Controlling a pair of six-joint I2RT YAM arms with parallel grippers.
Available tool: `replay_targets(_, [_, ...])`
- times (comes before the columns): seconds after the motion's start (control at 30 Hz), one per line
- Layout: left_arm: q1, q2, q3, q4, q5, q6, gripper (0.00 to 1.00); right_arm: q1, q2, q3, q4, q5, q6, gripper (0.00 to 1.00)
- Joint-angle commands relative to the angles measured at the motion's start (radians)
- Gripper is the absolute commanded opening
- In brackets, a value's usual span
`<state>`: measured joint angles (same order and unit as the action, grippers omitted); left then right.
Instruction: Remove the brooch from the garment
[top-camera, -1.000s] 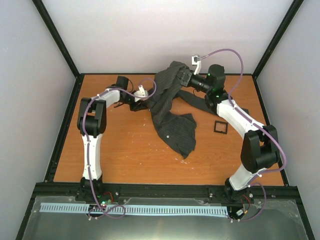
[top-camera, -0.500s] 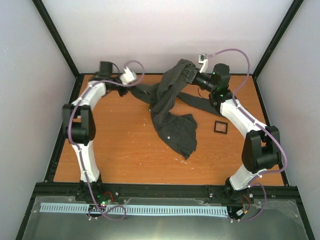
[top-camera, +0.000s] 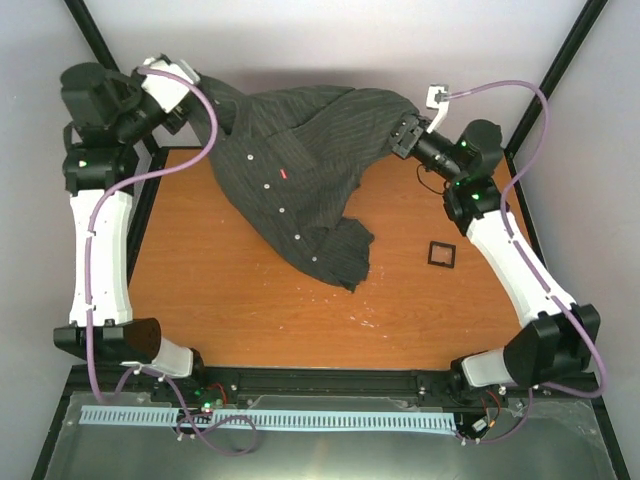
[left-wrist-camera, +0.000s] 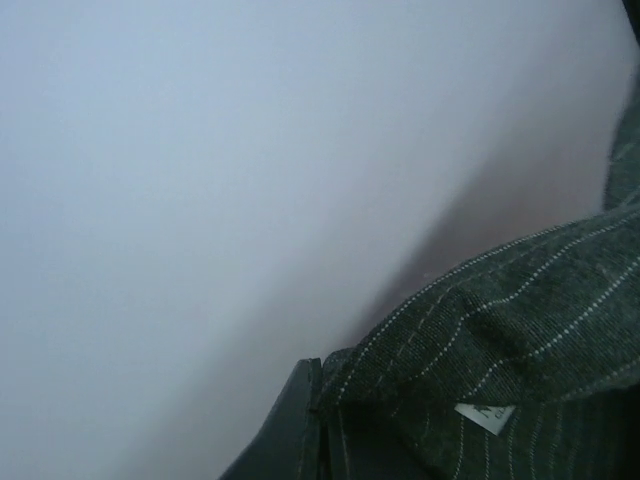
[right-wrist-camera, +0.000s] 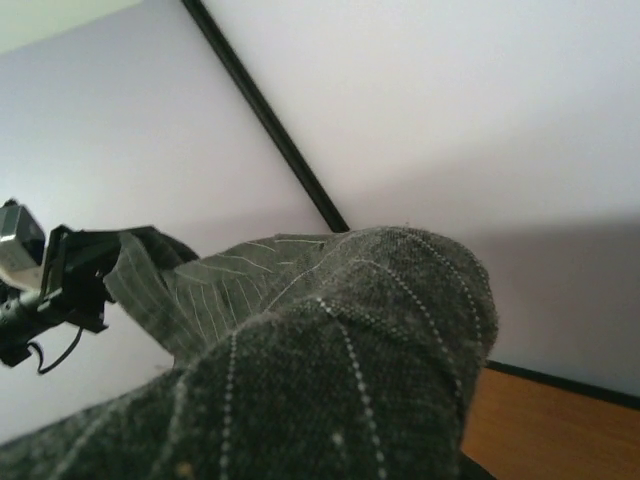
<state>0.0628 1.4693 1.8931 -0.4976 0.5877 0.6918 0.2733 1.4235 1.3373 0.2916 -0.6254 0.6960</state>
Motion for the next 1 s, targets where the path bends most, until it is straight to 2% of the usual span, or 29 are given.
replay_targets(0.0, [0.005,-0.009,0.165,-0.104,-0.051,-0.058,0.01,-0.004,-0.091,0.017,-0.017,-0.063,0.004,0.02])
replay_targets(0.2, [-0.014,0.003,0.407,-0.235,-0.056,-0.057,0.01,-0.006,-0.161,0.048,-0.122,-0.068,0.001,0.03])
replay_targets(0.33, [-0.104,0.0,0.382,-0.292,-0.113,-0.04,0.01,-0.014,-0.156,0.047,-0.185,0.029,-0.024,0.03])
replay_targets(0.53, [-0.141,0.051,0.36,-0.42,0.113,-0.198,0.01,-0.082,-0.057,0.069,-0.254,0.074,0.037,0.03])
replay_targets(0.63, [-0.16,0.069,0.23,-0.431,0.105,-0.219,0.01,-0.099,-0.007,0.053,-0.321,0.132,0.034,0.03])
replay_targets(0.67, [-0.16,0.065,0.172,-0.416,0.086,-0.213,0.01,-0.101,0.014,0.046,-0.357,0.164,0.029,0.07])
replay_targets(0.73, [-0.163,0.055,0.04,-0.366,0.012,-0.194,0.01,-0.103,0.058,0.033,-0.415,0.204,-0.009,0.33])
replay_targets(0.77, [-0.164,0.049,-0.018,-0.335,-0.018,-0.183,0.01,-0.103,0.082,0.026,-0.442,0.222,-0.035,0.42])
replay_targets(0.87, [-0.166,0.037,-0.158,-0.259,-0.071,-0.157,0.01,-0.103,0.159,0.025,-0.535,0.288,-0.104,0.49])
replay_targets(0.97, [-0.169,0.045,-0.257,-0.191,-0.091,-0.148,0.01,-0.103,0.257,0.076,-0.659,0.373,-0.173,0.71])
